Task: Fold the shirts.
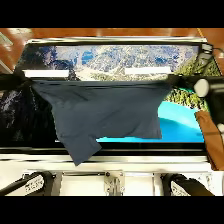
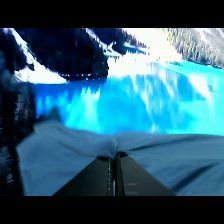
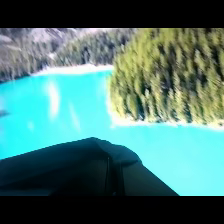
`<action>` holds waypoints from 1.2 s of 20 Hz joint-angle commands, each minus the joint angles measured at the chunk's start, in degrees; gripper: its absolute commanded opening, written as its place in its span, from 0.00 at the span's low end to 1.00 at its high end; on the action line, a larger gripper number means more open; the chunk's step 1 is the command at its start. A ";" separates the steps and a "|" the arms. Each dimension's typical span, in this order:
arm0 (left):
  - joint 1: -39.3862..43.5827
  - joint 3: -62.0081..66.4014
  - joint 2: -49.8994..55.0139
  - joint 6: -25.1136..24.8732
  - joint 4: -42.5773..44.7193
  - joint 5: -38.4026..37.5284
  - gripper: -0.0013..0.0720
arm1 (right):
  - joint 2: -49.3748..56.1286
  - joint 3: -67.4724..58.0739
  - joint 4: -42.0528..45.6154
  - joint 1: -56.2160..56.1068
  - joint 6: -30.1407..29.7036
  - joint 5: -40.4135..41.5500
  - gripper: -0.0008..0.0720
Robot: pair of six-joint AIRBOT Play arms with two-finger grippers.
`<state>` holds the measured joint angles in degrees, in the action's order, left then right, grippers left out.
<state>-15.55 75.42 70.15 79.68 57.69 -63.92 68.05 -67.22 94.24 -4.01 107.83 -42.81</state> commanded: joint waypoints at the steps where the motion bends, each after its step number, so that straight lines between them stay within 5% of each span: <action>1: 2.23 -1.07 12.74 -4.20 -12.37 4.55 0.07 | 10.47 0.85 -12.04 -0.13 1.22 16.28 0.11; 4: 5.64 -1.07 19.93 -0.50 -12.28 3.80 0.10 | 16.46 0.85 -20.52 -0.13 1.20 12.94 0.11; 5: 6.38 -1.07 21.62 1.66 -12.28 3.65 0.20 | 17.42 0.85 -22.03 -0.13 1.16 12.28 0.12; 6: 6.62 -1.05 22.40 2.69 -12.24 3.48 0.62 | 17.57 0.85 -22.77 -0.09 1.16 12.13 0.44; 7: 6.01 -0.79 22.36 2.64 -11.21 1.05 0.99 | 16.79 0.70 -23.21 0.28 0.02 10.75 0.95; 11: -3.04 5.46 21.79 3.52 8.33 -25.29 0.99 | 8.59 -0.85 -14.84 7.61 -10.05 -10.93 0.95; 12: -5.68 4.35 20.87 2.80 10.80 -30.84 0.99 | 6.40 -0.57 -11.82 10.14 -10.47 -19.69 0.80; 13: -8.50 0.76 18.99 1.27 11.08 -34.14 0.99 | 4.85 0.63 -11.82 12.57 -14.23 -27.04 0.76; 16: -15.43 -17.31 10.64 -0.79 9.75 -24.96 0.99 | 1.42 11.91 -23.52 20.26 -28.06 -40.63 0.78; 17: -17.14 -22.80 8.39 -2.84 7.45 -22.16 0.99 | 0.26 16.24 -27.47 22.29 -28.35 -40.26 0.87; 20: -19.76 -32.83 5.90 -7.28 -1.81 -17.20 0.99 | -2.43 22.97 -40.50 25.14 -29.31 -33.51 0.86; 24: -15.72 -38.60 6.32 -7.26 -3.26 -8.39 0.99 | -3.04 23.26 -46.62 25.14 -29.51 -27.19 0.86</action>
<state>-32.64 42.26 77.21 73.78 57.28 -78.85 66.00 -45.89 54.87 20.16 79.90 -72.66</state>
